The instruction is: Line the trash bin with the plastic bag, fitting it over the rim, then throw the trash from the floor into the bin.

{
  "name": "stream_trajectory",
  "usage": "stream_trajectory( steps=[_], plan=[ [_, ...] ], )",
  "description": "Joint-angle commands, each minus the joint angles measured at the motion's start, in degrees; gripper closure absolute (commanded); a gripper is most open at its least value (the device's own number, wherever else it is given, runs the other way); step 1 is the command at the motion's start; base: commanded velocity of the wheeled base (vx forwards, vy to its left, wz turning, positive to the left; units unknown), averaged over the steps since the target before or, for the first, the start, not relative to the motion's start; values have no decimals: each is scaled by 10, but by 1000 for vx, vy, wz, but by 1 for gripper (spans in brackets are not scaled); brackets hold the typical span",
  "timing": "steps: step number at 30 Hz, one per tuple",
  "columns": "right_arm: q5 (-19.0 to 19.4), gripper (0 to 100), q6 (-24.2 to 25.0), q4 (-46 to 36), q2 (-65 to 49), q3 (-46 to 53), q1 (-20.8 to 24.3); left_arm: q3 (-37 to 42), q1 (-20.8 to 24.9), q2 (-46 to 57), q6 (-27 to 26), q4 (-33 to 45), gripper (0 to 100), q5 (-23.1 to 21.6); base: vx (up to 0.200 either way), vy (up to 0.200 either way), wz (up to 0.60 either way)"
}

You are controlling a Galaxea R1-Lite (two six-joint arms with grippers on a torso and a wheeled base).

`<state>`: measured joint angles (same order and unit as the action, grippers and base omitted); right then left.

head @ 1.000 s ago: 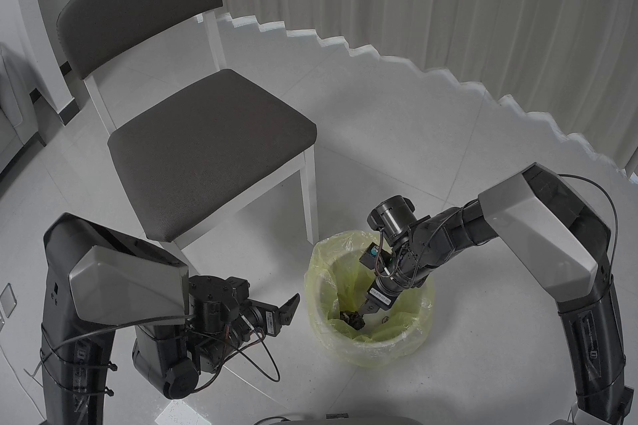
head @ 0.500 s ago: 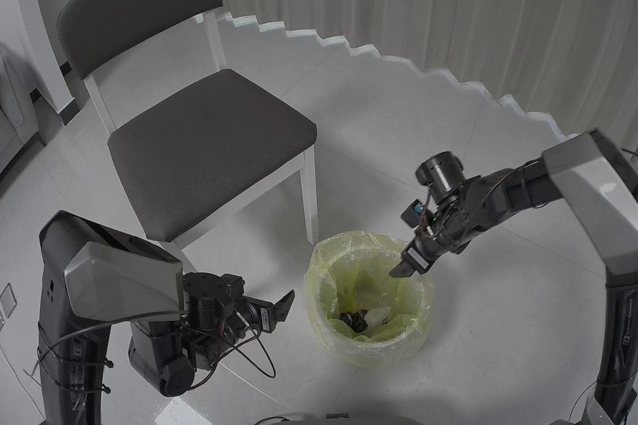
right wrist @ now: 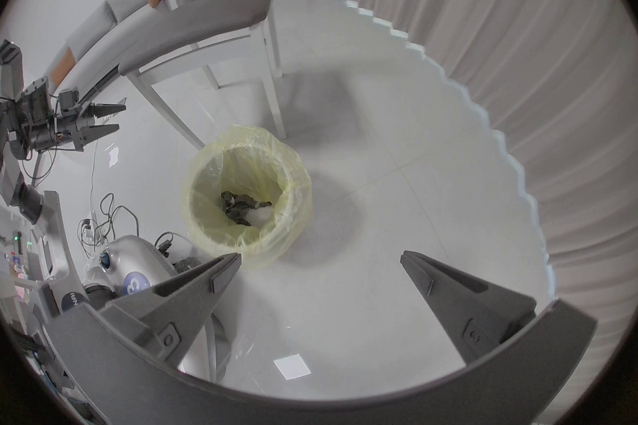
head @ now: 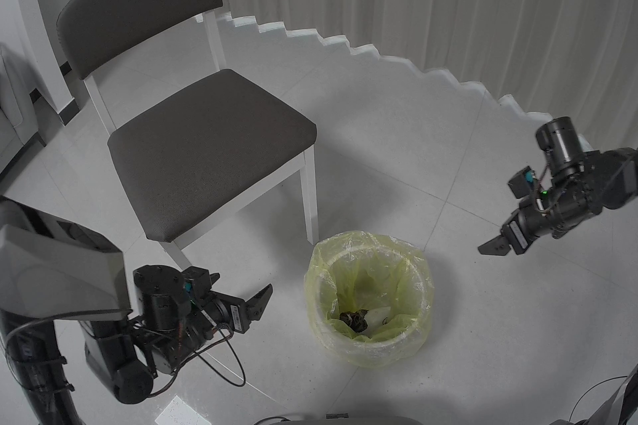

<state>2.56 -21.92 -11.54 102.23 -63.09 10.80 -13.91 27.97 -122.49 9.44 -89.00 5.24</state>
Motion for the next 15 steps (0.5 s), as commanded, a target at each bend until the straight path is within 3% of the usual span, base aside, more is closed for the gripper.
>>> stream_trajectory(
  steps=[1,7,15],
  plan=[
    [3,0,1,9,-196,133,-49,83,17,156,-2,-10,0,0,0,0,0],
    [3,0,18,24,-378,238,-95,139,10,256,-3,-9,0,0,0,0,0],
    [5,0,50,17,-541,289,-102,139,22,350,-4,25,0,21,0,0,0]
  ],
)
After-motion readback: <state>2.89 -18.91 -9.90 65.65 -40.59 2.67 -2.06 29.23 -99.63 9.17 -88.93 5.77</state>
